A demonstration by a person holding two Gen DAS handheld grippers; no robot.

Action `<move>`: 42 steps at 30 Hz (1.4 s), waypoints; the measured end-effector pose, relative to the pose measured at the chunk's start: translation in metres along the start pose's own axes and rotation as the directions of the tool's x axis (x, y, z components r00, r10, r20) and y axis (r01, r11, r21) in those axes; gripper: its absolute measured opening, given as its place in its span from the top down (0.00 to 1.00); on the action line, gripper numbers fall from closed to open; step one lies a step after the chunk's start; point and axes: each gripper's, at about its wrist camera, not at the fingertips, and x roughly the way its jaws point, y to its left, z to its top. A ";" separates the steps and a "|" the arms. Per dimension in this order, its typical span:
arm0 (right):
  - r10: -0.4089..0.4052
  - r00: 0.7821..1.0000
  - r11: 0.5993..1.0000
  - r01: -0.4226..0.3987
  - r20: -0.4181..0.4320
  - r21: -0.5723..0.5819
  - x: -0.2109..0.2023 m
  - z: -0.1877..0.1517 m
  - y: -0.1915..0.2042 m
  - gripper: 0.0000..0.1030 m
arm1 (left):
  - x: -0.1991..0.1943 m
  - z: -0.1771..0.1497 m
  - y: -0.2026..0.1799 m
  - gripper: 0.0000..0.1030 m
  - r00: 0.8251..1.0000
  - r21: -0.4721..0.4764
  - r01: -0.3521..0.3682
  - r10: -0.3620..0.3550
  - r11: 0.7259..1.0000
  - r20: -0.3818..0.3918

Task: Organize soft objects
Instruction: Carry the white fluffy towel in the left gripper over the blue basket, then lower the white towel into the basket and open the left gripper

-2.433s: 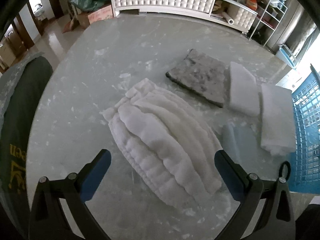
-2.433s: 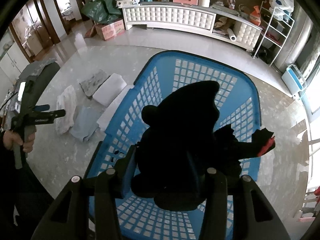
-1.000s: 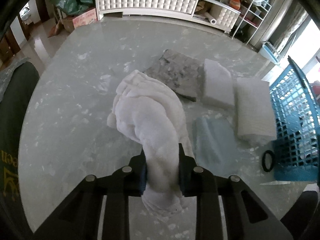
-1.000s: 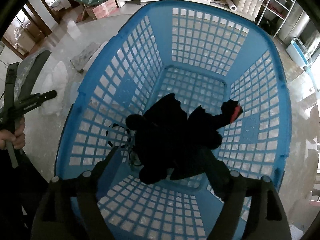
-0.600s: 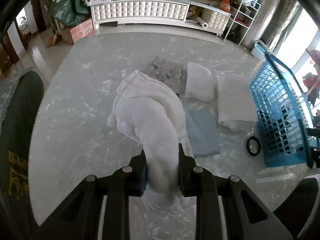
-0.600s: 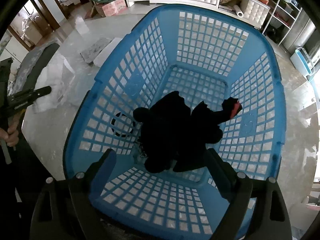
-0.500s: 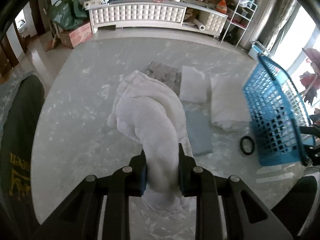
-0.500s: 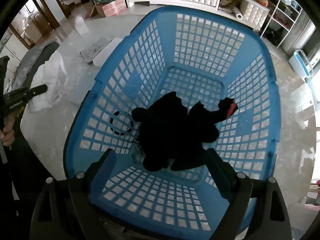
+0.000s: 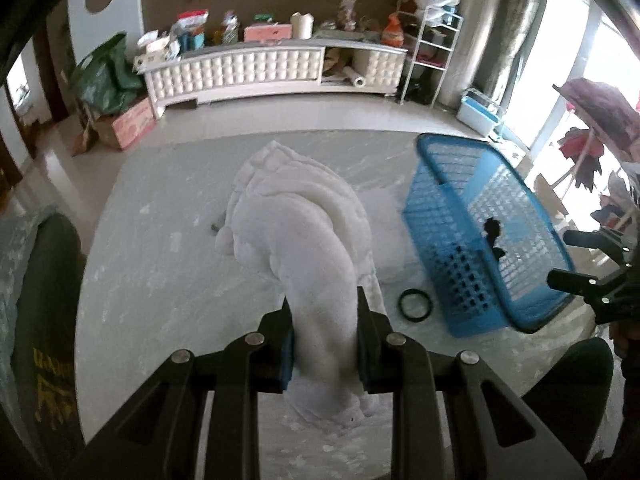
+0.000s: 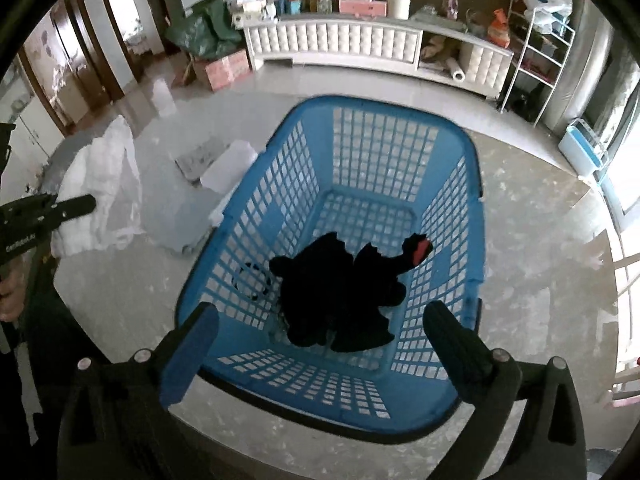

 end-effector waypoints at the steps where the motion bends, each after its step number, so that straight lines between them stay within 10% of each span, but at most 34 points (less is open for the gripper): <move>1: 0.004 1.000 1.000 -0.004 0.013 0.008 -0.003 -0.001 -0.002 0.00 | -0.003 0.002 -0.005 0.79 1.000 0.011 -0.001 0.001 1.000 0.006; 23: -0.039 0.991 0.993 0.024 0.125 0.117 -0.021 -0.022 -0.027 0.00 | -0.005 0.050 -0.123 0.79 0.996 0.277 0.046 -0.065 0.960 0.058; 42: -0.069 0.991 0.978 0.044 0.115 0.205 -0.005 -0.027 -0.060 0.00 | 0.065 0.071 -0.186 0.79 0.984 0.458 0.175 -0.161 0.872 -0.071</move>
